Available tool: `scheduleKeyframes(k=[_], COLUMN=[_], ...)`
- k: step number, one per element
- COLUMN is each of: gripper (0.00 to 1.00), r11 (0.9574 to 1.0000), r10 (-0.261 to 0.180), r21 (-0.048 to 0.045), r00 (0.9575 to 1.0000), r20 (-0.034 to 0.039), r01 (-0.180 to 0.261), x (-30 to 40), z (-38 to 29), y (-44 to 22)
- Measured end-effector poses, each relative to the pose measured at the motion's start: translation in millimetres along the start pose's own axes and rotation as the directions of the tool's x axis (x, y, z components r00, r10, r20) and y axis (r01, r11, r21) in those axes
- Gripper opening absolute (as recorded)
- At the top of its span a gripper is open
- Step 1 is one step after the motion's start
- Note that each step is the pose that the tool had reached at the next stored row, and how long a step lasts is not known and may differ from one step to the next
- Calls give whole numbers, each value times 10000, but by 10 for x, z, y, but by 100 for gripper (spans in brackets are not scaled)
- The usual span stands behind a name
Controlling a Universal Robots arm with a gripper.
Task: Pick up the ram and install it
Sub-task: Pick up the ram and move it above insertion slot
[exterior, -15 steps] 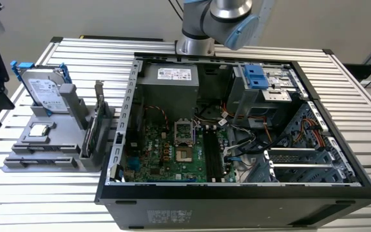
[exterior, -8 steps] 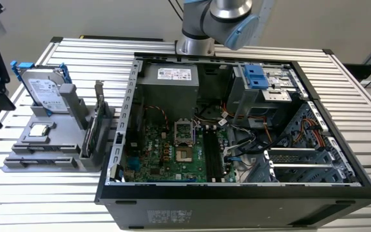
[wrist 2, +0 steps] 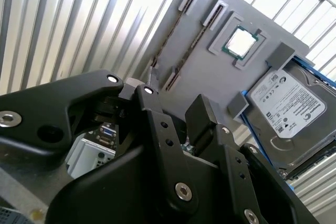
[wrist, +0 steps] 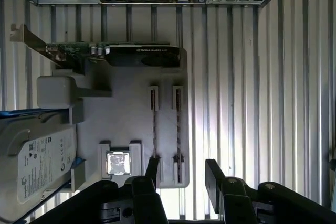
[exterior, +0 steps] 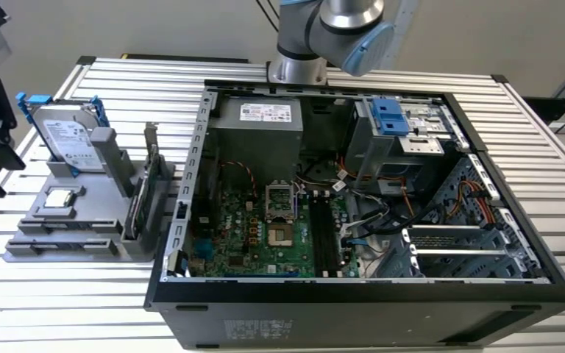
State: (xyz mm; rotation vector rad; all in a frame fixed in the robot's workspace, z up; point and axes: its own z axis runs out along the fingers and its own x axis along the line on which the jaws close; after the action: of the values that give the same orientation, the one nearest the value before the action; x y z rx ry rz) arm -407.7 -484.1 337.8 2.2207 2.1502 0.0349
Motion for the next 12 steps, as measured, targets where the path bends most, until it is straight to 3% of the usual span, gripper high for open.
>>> scheduleKeyframes(k=[12], gripper=[100], r11=[10000], r10=[0], r21=[1], r00=[10000], r20=[1], r01=[0], x=[1], z=[47], y=[-2])
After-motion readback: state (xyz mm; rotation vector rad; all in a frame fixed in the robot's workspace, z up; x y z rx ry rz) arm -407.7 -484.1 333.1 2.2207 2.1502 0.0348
